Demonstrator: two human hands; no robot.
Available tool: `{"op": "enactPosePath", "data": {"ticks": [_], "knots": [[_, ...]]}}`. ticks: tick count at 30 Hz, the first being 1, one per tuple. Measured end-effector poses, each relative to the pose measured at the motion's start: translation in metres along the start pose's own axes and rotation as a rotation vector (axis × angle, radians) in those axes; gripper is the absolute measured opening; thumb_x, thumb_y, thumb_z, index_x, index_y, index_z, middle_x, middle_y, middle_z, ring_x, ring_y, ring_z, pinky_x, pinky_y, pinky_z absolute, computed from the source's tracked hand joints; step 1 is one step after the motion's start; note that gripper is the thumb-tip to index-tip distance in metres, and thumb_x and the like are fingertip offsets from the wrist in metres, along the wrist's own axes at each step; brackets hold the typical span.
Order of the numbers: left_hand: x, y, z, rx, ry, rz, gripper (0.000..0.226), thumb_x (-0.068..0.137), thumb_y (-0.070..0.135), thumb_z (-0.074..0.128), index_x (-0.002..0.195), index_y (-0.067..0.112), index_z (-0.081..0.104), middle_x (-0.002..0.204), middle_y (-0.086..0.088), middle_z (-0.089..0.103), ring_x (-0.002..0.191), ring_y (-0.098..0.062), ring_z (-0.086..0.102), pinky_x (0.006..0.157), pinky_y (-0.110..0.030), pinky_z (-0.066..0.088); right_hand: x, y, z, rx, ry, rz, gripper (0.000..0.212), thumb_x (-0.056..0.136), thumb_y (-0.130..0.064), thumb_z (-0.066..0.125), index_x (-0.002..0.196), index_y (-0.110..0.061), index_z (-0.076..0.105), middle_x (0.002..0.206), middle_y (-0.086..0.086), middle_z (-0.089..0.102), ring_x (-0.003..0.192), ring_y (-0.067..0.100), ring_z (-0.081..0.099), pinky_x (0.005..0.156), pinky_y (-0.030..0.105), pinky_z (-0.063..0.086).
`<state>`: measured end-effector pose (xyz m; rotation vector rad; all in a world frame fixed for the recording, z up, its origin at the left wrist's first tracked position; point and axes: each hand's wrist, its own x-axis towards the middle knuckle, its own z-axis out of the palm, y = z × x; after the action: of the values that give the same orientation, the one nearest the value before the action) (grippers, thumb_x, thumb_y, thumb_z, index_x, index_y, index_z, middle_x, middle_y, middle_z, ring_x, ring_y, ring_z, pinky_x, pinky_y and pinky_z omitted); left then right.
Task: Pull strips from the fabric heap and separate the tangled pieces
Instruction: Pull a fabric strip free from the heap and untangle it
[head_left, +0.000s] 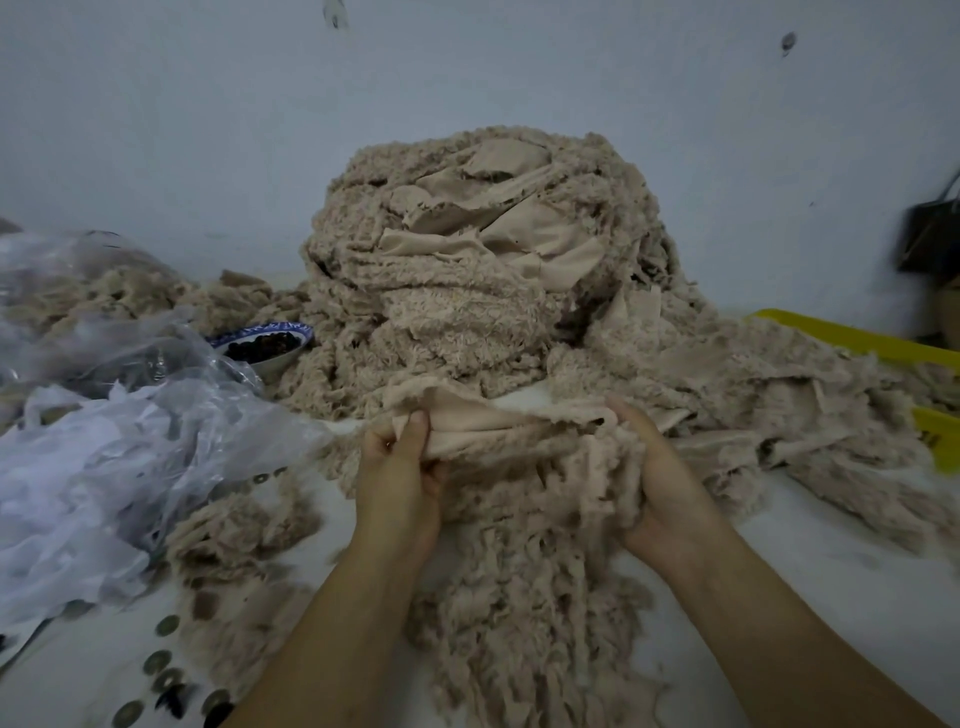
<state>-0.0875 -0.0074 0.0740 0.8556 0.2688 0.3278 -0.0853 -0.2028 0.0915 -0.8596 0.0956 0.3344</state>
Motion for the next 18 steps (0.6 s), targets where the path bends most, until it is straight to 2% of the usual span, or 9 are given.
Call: {"op": "enactPosePath", "data": {"ticks": [1, 4, 7, 9, 11, 12, 15, 16, 18], "knots": [[0.001, 0.000, -0.001, 0.042, 0.025, 0.023, 0.017, 0.102, 0.013, 0.055, 0.086, 0.014, 0.048, 0.081, -0.001, 0.061, 0.065, -0.008, 0.064, 0.056, -0.022, 0.056, 0.000, -0.002, -0.002, 0.042, -0.029, 0.002, 0.046, 0.081, -0.045, 0.065, 0.108, -0.009, 0.077, 0.094, 0.012, 0.075, 0.077, 0.024, 0.074, 0.065, 0.034, 0.061], [0.002, 0.002, -0.006, 0.067, 0.111, 0.030, 0.016, 0.103, 0.018, 0.054, 0.088, 0.015, 0.052, 0.080, -0.001, 0.063, 0.063, -0.010, 0.063, 0.049, -0.022, 0.053, 0.001, -0.006, -0.008, 0.183, -0.089, -0.041, 0.034, 0.079, -0.038, 0.064, 0.082, -0.009, 0.082, 0.076, 0.009, 0.075, 0.057, 0.018, 0.072, 0.044, 0.026, 0.055], [0.002, 0.005, -0.008, -0.007, 0.095, -0.011, 0.016, 0.103, 0.015, 0.052, 0.094, 0.013, 0.065, 0.074, 0.000, 0.072, 0.057, -0.007, 0.069, 0.048, -0.020, 0.054, 0.005, -0.006, -0.010, 0.331, -0.059, -0.113, 0.031, 0.081, -0.032, 0.068, 0.091, -0.004, 0.077, 0.088, 0.011, 0.077, 0.069, 0.018, 0.075, 0.053, 0.027, 0.058], [0.001, 0.007, -0.008, -0.064, 0.036, -0.035, 0.020, 0.103, 0.015, 0.052, 0.094, 0.011, 0.069, 0.077, -0.001, 0.076, 0.063, -0.008, 0.072, 0.052, -0.021, 0.056, 0.009, -0.003, -0.011, 0.338, -0.021, -0.172, 0.034, 0.081, -0.032, 0.069, 0.104, -0.006, 0.071, 0.095, 0.011, 0.077, 0.077, 0.019, 0.075, 0.059, 0.028, 0.060], [0.001, 0.009, -0.007, -0.106, -0.046, -0.073, 0.023, 0.103, 0.018, 0.051, 0.096, 0.012, 0.072, 0.085, -0.002, 0.077, 0.072, -0.010, 0.074, 0.058, -0.024, 0.059, 0.012, 0.005, -0.009, 0.071, 0.071, -0.232, 0.043, 0.087, -0.034, 0.068, 0.123, -0.010, 0.063, 0.107, 0.009, 0.075, 0.085, 0.021, 0.075, 0.065, 0.030, 0.060], [-0.001, 0.009, -0.007, -0.124, -0.076, -0.104, 0.024, 0.103, 0.019, 0.051, 0.095, 0.013, 0.073, 0.086, -0.002, 0.077, 0.072, -0.011, 0.074, 0.058, -0.025, 0.059, 0.012, 0.009, -0.008, -0.201, 0.145, -0.277, 0.046, 0.093, -0.034, 0.065, 0.133, -0.013, 0.055, 0.118, 0.007, 0.070, 0.090, 0.021, 0.074, 0.070, 0.031, 0.060], [-0.002, 0.010, -0.007, -0.165, -0.139, -0.192, 0.023, 0.101, 0.019, 0.052, 0.089, 0.012, 0.071, 0.078, -0.003, 0.074, 0.065, -0.012, 0.071, 0.054, -0.025, 0.059, 0.011, 0.021, -0.011, -1.001, 0.318, -0.434, 0.053, 0.099, -0.038, 0.055, 0.148, -0.029, 0.037, 0.154, -0.003, 0.033, 0.120, 0.016, 0.055, 0.095, 0.038, 0.050], [-0.003, 0.010, -0.007, -0.159, -0.157, -0.205, 0.023, 0.100, 0.019, 0.053, 0.088, 0.011, 0.071, 0.077, -0.003, 0.072, 0.064, -0.012, 0.070, 0.054, -0.024, 0.059, 0.009, 0.023, -0.009, -1.121, 0.309, -0.492, 0.052, 0.099, -0.041, 0.053, 0.147, -0.030, 0.039, 0.157, -0.007, 0.024, 0.122, 0.011, 0.050, 0.097, 0.037, 0.046], [-0.005, 0.008, -0.004, -0.125, -0.211, -0.212, 0.026, 0.096, 0.019, 0.055, 0.082, 0.012, 0.076, 0.077, -0.003, 0.072, 0.064, -0.012, 0.069, 0.054, -0.024, 0.058, 0.003, 0.025, -0.003, -1.233, 0.244, -0.613, 0.055, 0.093, -0.057, 0.048, 0.141, -0.031, 0.046, 0.152, -0.012, 0.023, 0.117, 0.006, 0.050, 0.096, 0.034, 0.045]]}}
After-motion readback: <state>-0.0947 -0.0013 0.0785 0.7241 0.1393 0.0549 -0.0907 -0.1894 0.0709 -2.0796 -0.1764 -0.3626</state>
